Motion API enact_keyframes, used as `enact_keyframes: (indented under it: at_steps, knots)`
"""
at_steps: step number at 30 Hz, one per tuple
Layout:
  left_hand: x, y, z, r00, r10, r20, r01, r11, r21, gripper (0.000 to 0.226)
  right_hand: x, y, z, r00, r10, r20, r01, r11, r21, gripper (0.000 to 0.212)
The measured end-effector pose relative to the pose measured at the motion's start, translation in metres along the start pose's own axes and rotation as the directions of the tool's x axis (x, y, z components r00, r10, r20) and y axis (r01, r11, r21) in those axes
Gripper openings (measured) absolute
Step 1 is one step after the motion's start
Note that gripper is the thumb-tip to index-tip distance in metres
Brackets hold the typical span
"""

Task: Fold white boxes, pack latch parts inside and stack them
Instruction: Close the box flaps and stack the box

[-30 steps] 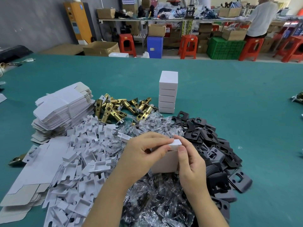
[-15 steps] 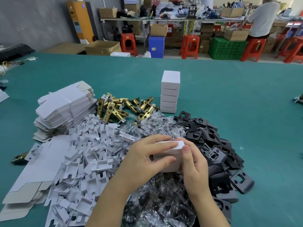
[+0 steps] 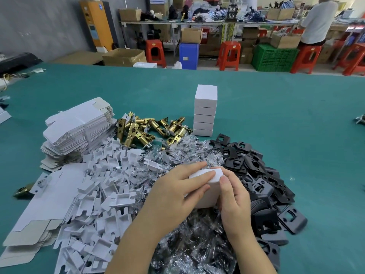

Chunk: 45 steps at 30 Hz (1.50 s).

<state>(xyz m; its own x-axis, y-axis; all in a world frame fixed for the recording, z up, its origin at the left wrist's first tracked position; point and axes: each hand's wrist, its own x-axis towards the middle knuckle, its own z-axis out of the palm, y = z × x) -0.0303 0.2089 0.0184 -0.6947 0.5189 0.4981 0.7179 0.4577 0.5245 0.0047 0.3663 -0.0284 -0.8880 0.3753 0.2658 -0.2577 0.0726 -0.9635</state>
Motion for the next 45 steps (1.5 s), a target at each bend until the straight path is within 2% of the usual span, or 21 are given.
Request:
enact_keyframes:
  at_steps: [3,4,7,10,15,18,19,21,24,27,29,32,36,40,43,45]
  knots:
    - [0.004,0.007,-0.003,0.993,0.115,0.034,-0.120,0.956,0.266,0.035,0.000,0.002,0.002,1.000,-0.021,-0.021,0.020,0.999,-0.035,0.035]
    - [0.006,0.010,-0.004,0.992,0.110,0.061,-0.124,0.937,0.327,0.036,0.000,0.003,0.003,0.999,-0.026,-0.025,0.024,0.998,-0.049,0.034]
    - [0.016,0.024,-0.003,0.982,-0.089,0.167,0.007,0.899,0.437,0.055,0.000,0.002,0.005,0.999,-0.031,-0.023,0.029,0.996,-0.090,0.029]
    - [0.030,0.027,-0.002,0.922,-0.272,0.275,0.120,0.878,0.463,0.052,-0.001,0.005,0.003,0.999,-0.042,-0.010,0.041,0.996,-0.078,0.031]
    - [0.054,0.030,-0.025,0.848,-0.360,0.390,0.230,0.912,0.341,0.027,-0.002,0.003,0.005,0.998,-0.022,-0.054,0.023,1.000,0.013,0.034]
    - [0.065,0.027,-0.049,0.879,-0.367,0.305,0.305,0.923,0.233,0.026,0.000,0.003,0.004,0.995,0.010,-0.095,-0.006,0.999,0.042,0.035]
    - [0.071,0.027,-0.056,0.902,-0.361,0.236,0.330,0.930,0.162,0.028,0.001,0.003,0.004,0.994,0.024,-0.107,-0.019,0.999,0.043,0.036]
    - [0.084,0.027,-0.061,0.941,-0.340,0.002,0.339,0.940,0.041,0.031,0.003,0.002,0.004,0.991,0.051,-0.124,-0.048,0.998,0.027,0.034]
    - [0.113,0.027,-0.043,0.903,-0.251,-0.350,0.280,0.959,0.035,0.034,0.003,0.005,0.006,0.991,0.085,-0.101,-0.088,0.996,-0.027,0.025]
    - [0.150,0.013,-0.016,0.869,-0.079,-0.488,0.160,0.979,0.126,0.028,0.004,0.009,0.007,0.993,0.090,-0.072,-0.095,0.992,-0.082,0.029]
    - [0.177,-0.003,-0.001,0.857,-0.040,-0.515,0.157,0.970,0.186,0.028,0.004,0.010,0.006,0.993,0.093,-0.072,-0.100,0.989,-0.105,0.025]
    - [0.208,-0.026,0.016,0.874,-0.066,-0.481,0.210,0.945,0.251,0.031,0.003,0.009,0.005,0.993,0.097,-0.064,-0.105,0.986,-0.133,0.016]
    - [0.226,-0.055,0.033,0.907,-0.215,-0.362,0.318,0.913,0.255,0.036,0.004,0.008,0.005,0.994,0.103,-0.047,-0.108,0.988,-0.115,0.019]
    - [0.221,-0.065,0.051,0.955,-0.233,-0.186,0.277,0.923,0.268,0.042,0.004,0.010,0.003,0.991,0.136,-0.010,-0.137,0.983,-0.124,0.023]
    - [0.224,-0.062,0.053,0.919,-0.342,-0.195,0.388,0.868,0.308,0.054,0.005,0.012,0.002,0.990,0.141,0.008,-0.138,0.978,-0.154,0.019]
    - [0.226,-0.059,0.056,0.888,-0.423,-0.180,0.458,0.844,0.277,0.063,0.004,0.012,0.002,0.990,0.141,0.017,-0.135,0.973,-0.185,0.018]
